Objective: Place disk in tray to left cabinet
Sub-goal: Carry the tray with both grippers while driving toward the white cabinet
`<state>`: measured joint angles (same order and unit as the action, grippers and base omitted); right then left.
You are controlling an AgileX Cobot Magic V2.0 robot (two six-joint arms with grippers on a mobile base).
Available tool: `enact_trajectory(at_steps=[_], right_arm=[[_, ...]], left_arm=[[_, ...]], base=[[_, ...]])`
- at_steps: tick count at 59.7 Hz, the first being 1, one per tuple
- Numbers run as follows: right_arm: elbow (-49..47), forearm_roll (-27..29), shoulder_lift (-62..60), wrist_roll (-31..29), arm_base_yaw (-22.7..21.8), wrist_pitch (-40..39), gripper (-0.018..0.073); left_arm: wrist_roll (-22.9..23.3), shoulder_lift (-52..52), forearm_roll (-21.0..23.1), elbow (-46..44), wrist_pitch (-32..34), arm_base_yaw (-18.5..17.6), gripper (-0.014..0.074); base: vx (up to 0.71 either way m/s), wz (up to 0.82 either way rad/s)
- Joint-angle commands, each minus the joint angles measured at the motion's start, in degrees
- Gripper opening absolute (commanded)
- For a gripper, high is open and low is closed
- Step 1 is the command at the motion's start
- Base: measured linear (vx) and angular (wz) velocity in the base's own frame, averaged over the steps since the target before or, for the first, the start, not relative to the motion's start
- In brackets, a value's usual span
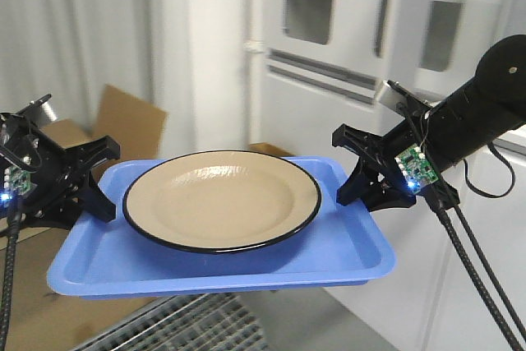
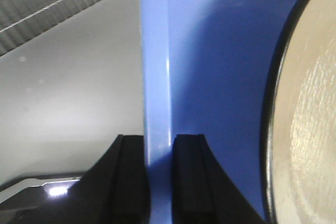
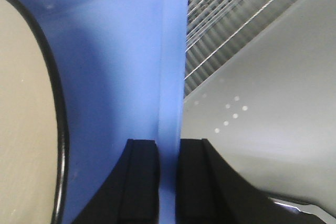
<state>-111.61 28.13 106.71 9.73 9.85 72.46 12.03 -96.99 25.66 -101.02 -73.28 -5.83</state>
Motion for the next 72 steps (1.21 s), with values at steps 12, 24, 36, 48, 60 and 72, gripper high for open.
enact_trajectory(at_steps=[12, 24, 36, 48, 60, 72], right_arm=[[-2.06, 11.29, -3.36, -0.19, 1.57, 0.45, -0.0004], [-2.06, 11.29, -3.36, -0.19, 1.57, 0.45, -0.0004], [-2.06, 11.29, -3.36, -0.19, 1.57, 0.45, -0.0004], [-2.06, 11.29, -3.36, -0.19, 1.57, 0.45, -0.0004], [-2.06, 11.29, -3.36, -0.19, 1.57, 0.45, -0.0004], [-2.06, 11.29, -3.36, -0.19, 1.57, 0.45, -0.0004]], left_arm=[[0.95, 3.21, 12.04, -2.22, 2.96, -1.86, 0.0000], [0.95, 3.21, 12.04, -2.22, 2.96, -1.86, 0.0000], [0.95, 3.21, 12.04, -2.22, 2.96, -1.86, 0.0000], [0.95, 3.21, 12.04, -2.22, 2.96, -1.86, 0.0000], [0.95, 3.21, 12.04, -2.22, 2.96, -1.86, 0.0000], [0.95, 3.21, 12.04, -2.22, 2.96, -1.86, 0.0000]], base=[[0.16, -0.63], [0.16, -0.63], [0.16, -0.63], [0.17, -0.62], [0.18, -0.53], [0.21, -0.37]])
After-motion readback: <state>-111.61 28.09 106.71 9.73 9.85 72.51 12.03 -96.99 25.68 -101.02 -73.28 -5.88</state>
